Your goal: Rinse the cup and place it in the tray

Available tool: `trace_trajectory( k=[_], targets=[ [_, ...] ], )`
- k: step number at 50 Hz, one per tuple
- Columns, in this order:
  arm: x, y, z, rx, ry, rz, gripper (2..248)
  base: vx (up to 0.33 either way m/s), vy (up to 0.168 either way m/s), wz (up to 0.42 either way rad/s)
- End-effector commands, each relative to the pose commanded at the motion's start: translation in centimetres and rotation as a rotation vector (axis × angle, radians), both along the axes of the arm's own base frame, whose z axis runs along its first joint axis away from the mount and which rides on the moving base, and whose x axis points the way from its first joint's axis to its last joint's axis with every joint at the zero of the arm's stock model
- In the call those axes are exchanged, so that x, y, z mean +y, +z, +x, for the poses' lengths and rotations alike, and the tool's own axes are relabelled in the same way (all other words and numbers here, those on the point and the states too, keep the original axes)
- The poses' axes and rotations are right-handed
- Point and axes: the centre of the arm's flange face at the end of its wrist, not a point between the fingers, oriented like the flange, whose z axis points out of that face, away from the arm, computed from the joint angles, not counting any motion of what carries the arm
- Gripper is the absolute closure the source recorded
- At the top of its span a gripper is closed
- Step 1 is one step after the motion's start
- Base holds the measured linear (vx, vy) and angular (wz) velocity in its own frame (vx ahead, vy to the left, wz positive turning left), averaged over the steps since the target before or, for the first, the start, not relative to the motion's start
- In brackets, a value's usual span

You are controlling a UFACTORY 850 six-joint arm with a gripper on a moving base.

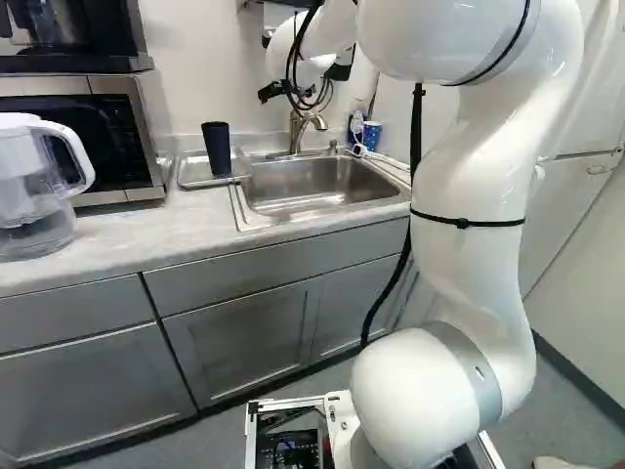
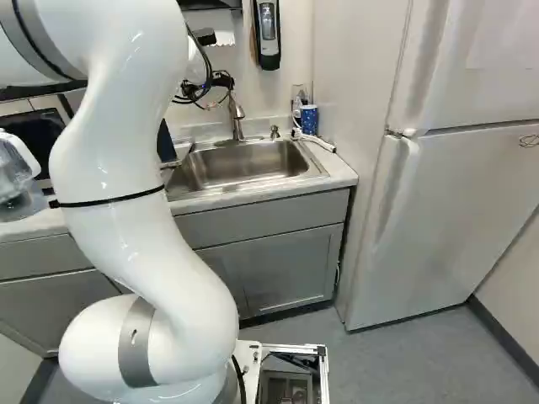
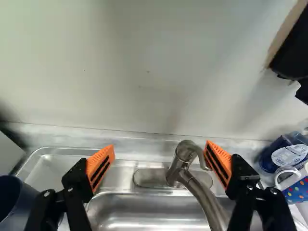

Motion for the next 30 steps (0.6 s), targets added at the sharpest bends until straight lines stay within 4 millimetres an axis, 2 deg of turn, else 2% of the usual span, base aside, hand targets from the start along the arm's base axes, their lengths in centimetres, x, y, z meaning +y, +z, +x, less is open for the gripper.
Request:
trace_trajectory(
  k=[11, 30],
  targets=[
    [-0.1, 0.1, -0.4, -0.008, 0.0, 0.002, 3, 0.0, 0.0, 0.0],
    [-2.0, 0.5, -3.4, -0.009, -0.019, 0.002, 3, 0.0, 0.0, 0.0]
  ],
)
